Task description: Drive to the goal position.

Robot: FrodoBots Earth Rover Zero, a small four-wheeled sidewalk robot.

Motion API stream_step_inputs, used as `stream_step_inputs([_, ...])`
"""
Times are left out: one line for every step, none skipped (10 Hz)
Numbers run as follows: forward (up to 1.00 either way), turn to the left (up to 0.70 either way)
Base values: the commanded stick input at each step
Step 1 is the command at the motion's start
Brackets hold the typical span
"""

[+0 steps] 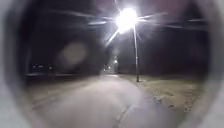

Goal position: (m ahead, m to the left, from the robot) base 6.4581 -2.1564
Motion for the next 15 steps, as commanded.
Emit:
stream_step_inputs([0.85,0.0])
stream_step_inputs([0.85,0.0])
stream_step_inputs([0.85,0.0])
stream_step_inputs([0.85,-0.02])
stream_step_inputs([0.85,-0.02])
stream_step_inputs([0.85,-0.03])
stream_step_inputs([0.85,-0.04])
stream_step_inputs([0.85,-0.05])
stream_step_inputs([0.85,-0.04])
stream_step_inputs([0.85,-0.01])
stream_step_inputs([0.85,0.0])
stream_step_inputs([0.85,0.0])
stream_step_inputs([0.85,-0.01])
stream_step_inputs([0.85,-0.02])
stream_step_inputs([0.85,-0.03])
